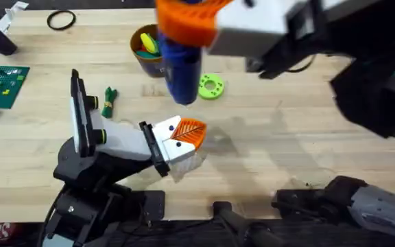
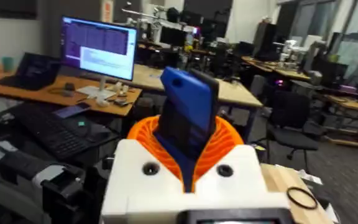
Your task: Pick up the gripper from the table and insert it into the empty holder that is missing its gripper. Then pick up a screw, insert it into the mounting hole, and use the screwdriver to tighten it. Finally, clean up the table by picking up the vegetable and placing it into the bucket.
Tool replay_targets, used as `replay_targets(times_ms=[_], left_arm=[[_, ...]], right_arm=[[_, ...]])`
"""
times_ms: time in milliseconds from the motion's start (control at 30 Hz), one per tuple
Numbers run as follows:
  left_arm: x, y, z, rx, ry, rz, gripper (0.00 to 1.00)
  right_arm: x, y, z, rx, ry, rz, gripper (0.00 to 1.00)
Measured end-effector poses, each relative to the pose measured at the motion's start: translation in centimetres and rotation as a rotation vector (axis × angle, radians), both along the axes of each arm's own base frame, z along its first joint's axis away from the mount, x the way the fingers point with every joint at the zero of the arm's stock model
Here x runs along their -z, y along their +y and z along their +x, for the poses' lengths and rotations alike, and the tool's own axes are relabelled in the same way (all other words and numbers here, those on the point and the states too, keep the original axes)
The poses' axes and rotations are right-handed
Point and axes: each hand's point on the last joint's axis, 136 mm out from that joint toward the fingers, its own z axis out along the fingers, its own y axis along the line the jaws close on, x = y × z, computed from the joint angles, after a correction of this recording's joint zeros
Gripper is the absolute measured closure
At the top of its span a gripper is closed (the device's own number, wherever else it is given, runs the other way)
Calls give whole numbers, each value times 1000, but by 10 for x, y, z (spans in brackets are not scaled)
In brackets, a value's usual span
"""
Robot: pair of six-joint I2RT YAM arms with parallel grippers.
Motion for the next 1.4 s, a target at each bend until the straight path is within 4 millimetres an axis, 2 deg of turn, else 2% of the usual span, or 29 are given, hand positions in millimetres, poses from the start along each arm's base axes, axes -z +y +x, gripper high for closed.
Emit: replay_targets(times_ms=[167, 333, 700, 1400], left_arm=[[0, 0, 0, 0, 0, 0, 981], [0, 0, 0, 0, 1, 0, 981], [0, 0, 0, 0, 0, 0, 981], [0, 0, 0, 0, 0, 0, 981]], right_arm=[[5, 16, -11, -57, -20, 13, 975], [8, 24, -19, -84, -51, 14, 975], [32, 38, -4, -75, -33, -33, 975], [47, 43, -2, -90, 15, -85, 975]])
